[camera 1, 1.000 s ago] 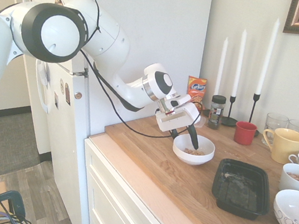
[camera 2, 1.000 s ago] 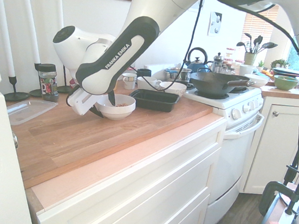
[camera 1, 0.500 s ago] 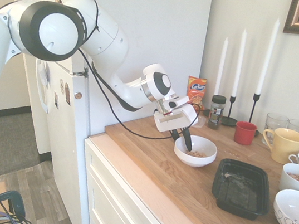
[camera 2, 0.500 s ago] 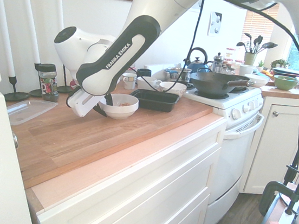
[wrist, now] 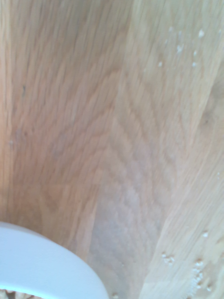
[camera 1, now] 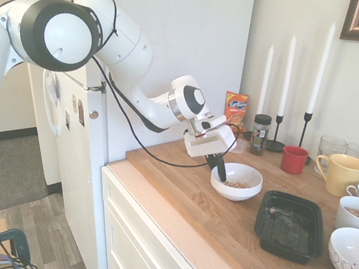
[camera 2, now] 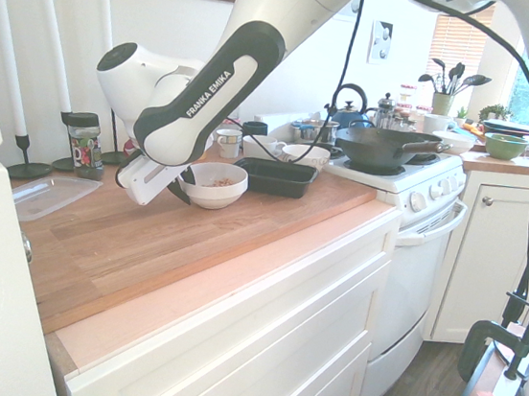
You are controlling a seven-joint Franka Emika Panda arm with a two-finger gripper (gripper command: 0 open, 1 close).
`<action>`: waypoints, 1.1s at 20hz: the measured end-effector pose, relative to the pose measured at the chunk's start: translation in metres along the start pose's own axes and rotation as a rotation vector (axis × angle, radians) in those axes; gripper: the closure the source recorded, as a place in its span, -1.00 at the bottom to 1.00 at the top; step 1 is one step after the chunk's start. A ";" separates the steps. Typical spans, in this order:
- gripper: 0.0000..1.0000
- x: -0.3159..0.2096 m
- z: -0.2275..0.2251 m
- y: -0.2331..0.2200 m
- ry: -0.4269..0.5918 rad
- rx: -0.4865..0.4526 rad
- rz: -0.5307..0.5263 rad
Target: Put the cereal into the box
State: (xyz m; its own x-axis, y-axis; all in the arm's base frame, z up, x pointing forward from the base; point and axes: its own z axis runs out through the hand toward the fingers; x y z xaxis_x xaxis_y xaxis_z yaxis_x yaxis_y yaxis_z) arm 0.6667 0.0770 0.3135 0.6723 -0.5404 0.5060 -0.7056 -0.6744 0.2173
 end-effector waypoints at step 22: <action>1.00 0.111 -0.081 0.107 -0.206 0.252 0.232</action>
State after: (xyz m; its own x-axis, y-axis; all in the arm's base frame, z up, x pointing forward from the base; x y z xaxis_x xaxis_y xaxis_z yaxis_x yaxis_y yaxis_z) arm 0.6473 -0.0143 0.4604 0.5504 -0.7652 0.3341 -0.7843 -0.6111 -0.1075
